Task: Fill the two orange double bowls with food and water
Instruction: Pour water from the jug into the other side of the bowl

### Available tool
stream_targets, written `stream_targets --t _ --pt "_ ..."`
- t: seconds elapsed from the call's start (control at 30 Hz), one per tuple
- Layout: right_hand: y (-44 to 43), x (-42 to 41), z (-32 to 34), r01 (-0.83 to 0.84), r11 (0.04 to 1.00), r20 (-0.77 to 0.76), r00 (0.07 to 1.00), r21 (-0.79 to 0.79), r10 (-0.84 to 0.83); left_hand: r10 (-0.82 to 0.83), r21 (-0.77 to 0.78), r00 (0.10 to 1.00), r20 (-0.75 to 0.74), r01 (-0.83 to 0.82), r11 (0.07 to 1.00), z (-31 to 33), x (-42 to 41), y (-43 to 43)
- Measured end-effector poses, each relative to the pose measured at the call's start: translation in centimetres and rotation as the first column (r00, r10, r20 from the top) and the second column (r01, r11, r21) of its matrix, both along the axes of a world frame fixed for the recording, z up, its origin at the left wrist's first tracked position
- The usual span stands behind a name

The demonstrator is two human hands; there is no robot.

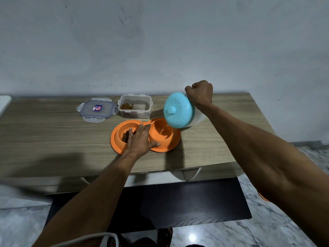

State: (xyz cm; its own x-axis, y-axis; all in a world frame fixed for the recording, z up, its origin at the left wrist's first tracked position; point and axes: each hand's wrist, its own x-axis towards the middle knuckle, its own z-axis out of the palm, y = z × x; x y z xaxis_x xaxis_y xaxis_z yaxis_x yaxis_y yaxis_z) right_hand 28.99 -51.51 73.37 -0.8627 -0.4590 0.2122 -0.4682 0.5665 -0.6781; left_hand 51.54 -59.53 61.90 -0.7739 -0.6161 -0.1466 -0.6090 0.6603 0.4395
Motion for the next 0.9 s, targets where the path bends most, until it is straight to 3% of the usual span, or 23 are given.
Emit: stream_targets --t 0.9 --pt "-0.12 -0.36 0.11 -0.010 1.000 -0.028 1.000 0.021 0.010 0.008 0.009 1.000 -0.006 -0.008 1.000 -0.18 0.00 0.01"
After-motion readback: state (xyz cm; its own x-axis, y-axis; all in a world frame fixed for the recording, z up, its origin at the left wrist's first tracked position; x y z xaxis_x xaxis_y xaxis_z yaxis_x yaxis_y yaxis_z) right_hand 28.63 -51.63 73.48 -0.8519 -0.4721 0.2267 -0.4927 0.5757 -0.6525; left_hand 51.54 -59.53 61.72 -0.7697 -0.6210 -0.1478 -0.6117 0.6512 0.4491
